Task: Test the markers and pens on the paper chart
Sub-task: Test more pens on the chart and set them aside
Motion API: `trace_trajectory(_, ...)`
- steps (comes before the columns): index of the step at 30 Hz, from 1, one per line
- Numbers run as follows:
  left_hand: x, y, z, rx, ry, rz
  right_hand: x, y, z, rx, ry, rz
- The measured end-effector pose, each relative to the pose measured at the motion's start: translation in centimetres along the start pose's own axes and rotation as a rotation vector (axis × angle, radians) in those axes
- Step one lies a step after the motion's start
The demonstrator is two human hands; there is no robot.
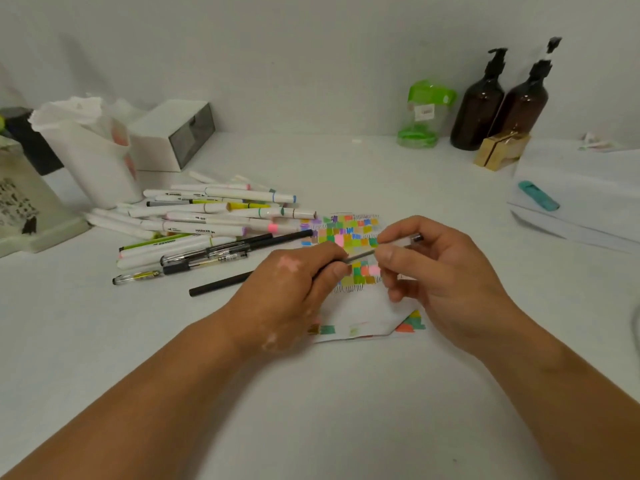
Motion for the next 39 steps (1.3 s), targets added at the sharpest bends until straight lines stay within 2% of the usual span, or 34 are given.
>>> trace_trajectory(4,-0.5,0.6,-0.1,0.030,-0.018,-0.028,-1.0,1.0,0.1,0.031,0.076,0.129)
trace_trajectory(8,-1.4,0.6,-0.1,-0.002,0.006,-0.015,-1.4,1.8,0.0,0.089,0.067,-0.023)
trace_trajectory(16,-2.8,0.9,-0.3,-0.017,0.074,0.092,-1.5,1.8,-0.2,0.090,0.057,-0.153)
trace_trajectory(20,-2.6,0.8,-0.2,-0.016,0.084,0.089,-0.8,2.0,-0.2,0.127,0.004,-0.107)
trace_trajectory(26,1.5,1.1,-0.1,-0.016,-0.164,-0.164,-0.6,-2.9,0.3,-0.155,0.015,-0.174)
trace_trajectory(29,2.3,1.9,-0.5,0.085,-0.179,-0.189,-1.6,-3.2,0.4,-0.147,0.106,-0.205)
trace_trajectory(31,2.4,2.5,-0.6,0.130,-0.175,-0.209,-2.1,-2.6,0.4,-0.123,0.160,-0.132)
trace_trajectory(35,2.8,2.5,-0.5,0.143,-0.193,-0.214,-2.1,-2.1,0.4,-0.116,0.211,0.335)
trace_trajectory(39,3.1,2.5,-0.3,0.152,-0.207,-0.214,-2.5,-1.1,0.3,-0.084,0.241,0.331)
Point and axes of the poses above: each hand's wrist, its own z-axis away from the middle knuckle, its own y-axis out of the palm, x = y × z, the point moved 10 cm from there along -z, towards the middle knuckle, and after that the axes turned 13 degrees about x, right-handed, at the moved point
